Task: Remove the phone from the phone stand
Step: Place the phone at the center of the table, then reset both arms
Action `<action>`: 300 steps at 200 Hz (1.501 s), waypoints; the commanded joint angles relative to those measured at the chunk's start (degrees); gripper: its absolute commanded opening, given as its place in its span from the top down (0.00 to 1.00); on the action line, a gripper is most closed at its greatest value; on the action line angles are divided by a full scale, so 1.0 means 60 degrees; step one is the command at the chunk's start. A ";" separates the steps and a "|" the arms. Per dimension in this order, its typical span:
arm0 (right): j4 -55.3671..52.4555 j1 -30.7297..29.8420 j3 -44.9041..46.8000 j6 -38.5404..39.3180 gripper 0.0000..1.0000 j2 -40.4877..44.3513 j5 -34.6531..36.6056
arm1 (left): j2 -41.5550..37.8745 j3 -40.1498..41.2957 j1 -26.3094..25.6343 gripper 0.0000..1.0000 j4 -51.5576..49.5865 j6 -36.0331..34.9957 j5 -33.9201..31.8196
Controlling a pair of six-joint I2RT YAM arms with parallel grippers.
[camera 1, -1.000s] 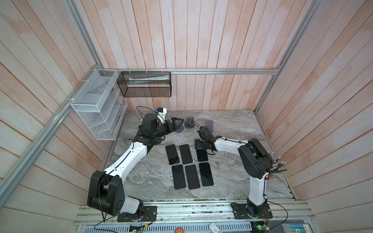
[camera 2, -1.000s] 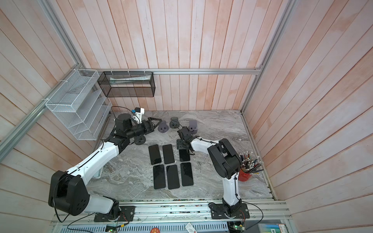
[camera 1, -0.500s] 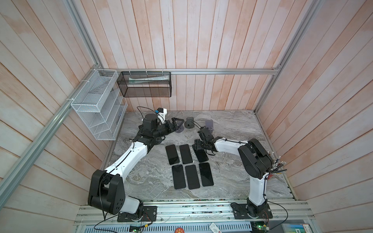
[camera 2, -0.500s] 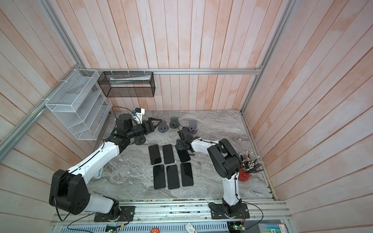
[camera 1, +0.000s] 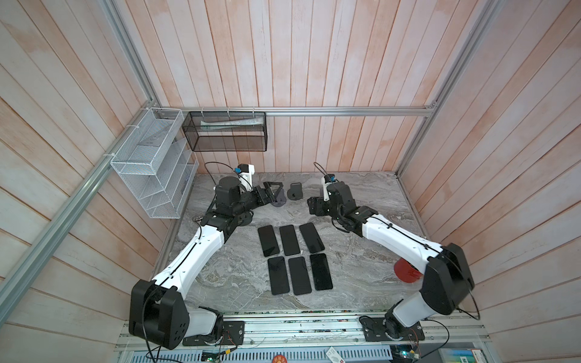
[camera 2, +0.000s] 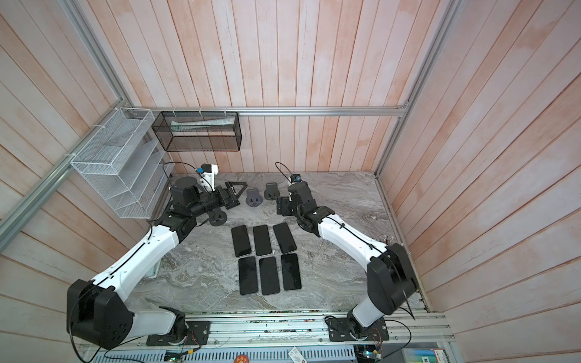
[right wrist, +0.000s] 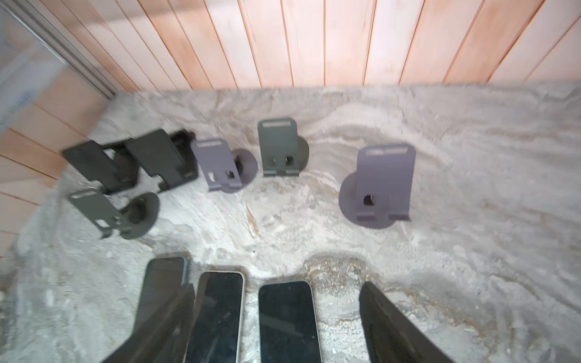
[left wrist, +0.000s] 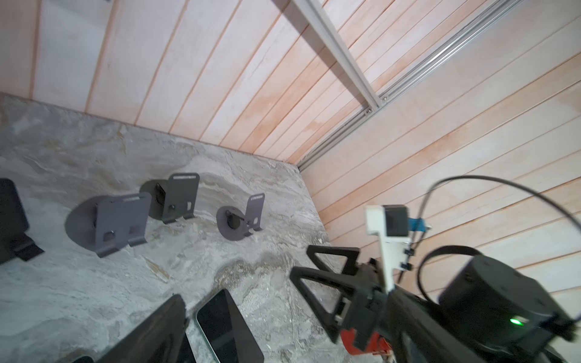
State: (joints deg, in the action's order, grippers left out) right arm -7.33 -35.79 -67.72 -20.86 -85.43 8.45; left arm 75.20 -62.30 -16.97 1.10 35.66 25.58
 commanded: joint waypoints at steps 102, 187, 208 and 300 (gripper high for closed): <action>0.4386 0.0033 0.6539 0.1386 0.02 0.4783 0.1762 | -0.5216 0.5483 -0.2238 0.00 0.1160 -0.2124 -0.8340; 0.5956 0.1272 0.7306 0.2810 0.02 0.4137 0.2121 | -0.2599 0.8545 -0.0435 0.00 0.8105 -0.6895 -0.9157; 0.6775 0.1717 0.7757 0.3117 0.02 0.4234 0.1995 | -0.1342 0.9009 0.0694 0.00 0.9749 -0.6173 -0.8372; 0.7994 0.4436 0.8359 0.3035 0.02 0.3548 0.0385 | 0.2096 0.7955 0.2953 0.00 1.0837 -0.5266 -0.5764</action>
State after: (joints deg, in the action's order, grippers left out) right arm 35.92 -12.01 -19.29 -4.32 -63.00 15.35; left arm 88.29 -10.59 -0.71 68.93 1.58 -15.05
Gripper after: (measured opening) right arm 0.978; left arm 0.999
